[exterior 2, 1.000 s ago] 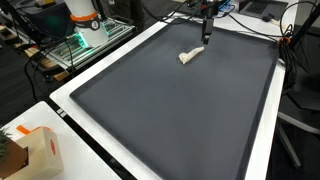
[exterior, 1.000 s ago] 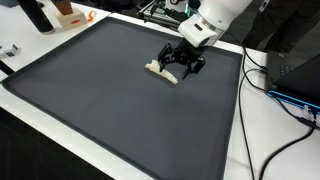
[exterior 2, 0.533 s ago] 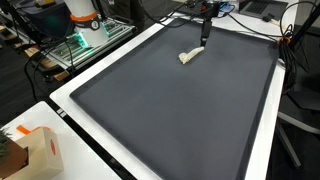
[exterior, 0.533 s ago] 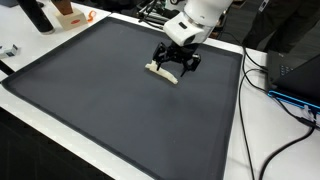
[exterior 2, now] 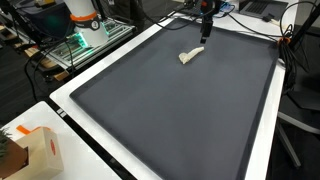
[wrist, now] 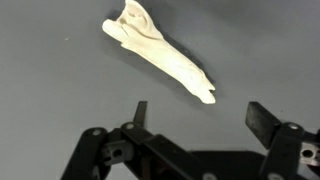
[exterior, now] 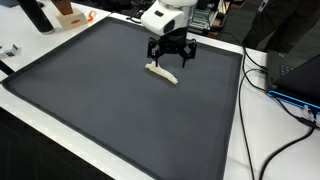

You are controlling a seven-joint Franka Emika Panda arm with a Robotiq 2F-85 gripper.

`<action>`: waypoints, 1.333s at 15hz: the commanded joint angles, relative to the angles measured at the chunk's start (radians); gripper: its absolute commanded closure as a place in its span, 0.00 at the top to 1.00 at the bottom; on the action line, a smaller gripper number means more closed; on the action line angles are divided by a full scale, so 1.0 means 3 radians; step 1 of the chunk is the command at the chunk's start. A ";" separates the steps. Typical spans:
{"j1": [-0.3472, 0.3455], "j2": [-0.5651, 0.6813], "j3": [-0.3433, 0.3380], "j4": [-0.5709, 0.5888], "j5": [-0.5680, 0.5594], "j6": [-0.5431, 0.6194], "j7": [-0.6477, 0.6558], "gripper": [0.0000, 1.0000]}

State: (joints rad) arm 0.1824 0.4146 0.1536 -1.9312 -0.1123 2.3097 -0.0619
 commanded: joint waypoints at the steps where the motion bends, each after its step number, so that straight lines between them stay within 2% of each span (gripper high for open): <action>1: -0.0296 -0.0247 0.0191 -0.0141 0.0482 -0.0191 -0.0744 1.00; 3: -0.0406 -0.0350 0.0238 -0.0148 0.0668 -0.0363 -0.1194 1.00; 6: -0.0479 -0.0480 0.0236 -0.0145 0.0720 -0.0550 -0.1773 1.00; 12: -0.0498 -0.0690 0.0211 -0.0202 0.0880 -0.0562 -0.2588 1.00; 13: -0.0485 -0.0718 0.0194 -0.0219 0.0896 -0.0517 -0.2625 1.00; 14: -0.0416 -0.0577 0.0152 -0.0061 0.0789 -0.0539 -0.2431 1.00; 20: -0.0411 -0.0575 0.0150 -0.0044 0.0793 -0.0539 -0.2442 1.00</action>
State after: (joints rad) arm 0.0501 0.2422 0.2075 -1.9463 0.1234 2.1505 -0.7938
